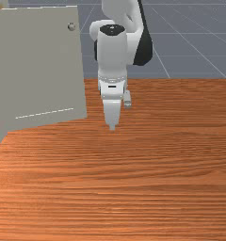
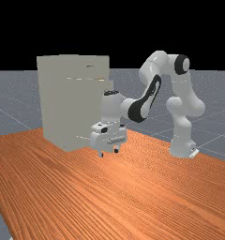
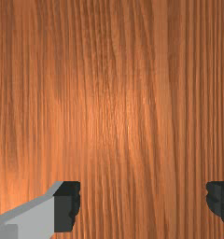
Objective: Close the cabinet door
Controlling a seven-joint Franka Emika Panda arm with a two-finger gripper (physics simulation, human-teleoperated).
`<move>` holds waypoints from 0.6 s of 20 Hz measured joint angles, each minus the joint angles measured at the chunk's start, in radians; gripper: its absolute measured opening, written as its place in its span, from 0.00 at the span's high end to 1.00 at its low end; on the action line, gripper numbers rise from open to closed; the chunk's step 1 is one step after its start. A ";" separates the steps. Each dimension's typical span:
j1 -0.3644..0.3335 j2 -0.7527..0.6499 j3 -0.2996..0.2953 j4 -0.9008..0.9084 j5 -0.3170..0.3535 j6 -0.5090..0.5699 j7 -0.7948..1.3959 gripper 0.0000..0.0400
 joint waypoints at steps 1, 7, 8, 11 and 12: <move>0.004 -0.001 -0.010 -0.005 -0.017 -0.012 0.008 0.38; -0.002 -0.117 -0.085 -0.132 -0.068 -0.123 0.183 0.41; -0.002 -0.208 -0.120 -0.183 -0.085 -0.202 0.315 0.64; 0.011 -0.292 -0.185 -0.189 -0.081 -0.365 0.747 0.92; 0.025 -0.291 -0.200 -0.179 -0.065 -0.402 0.892 0.95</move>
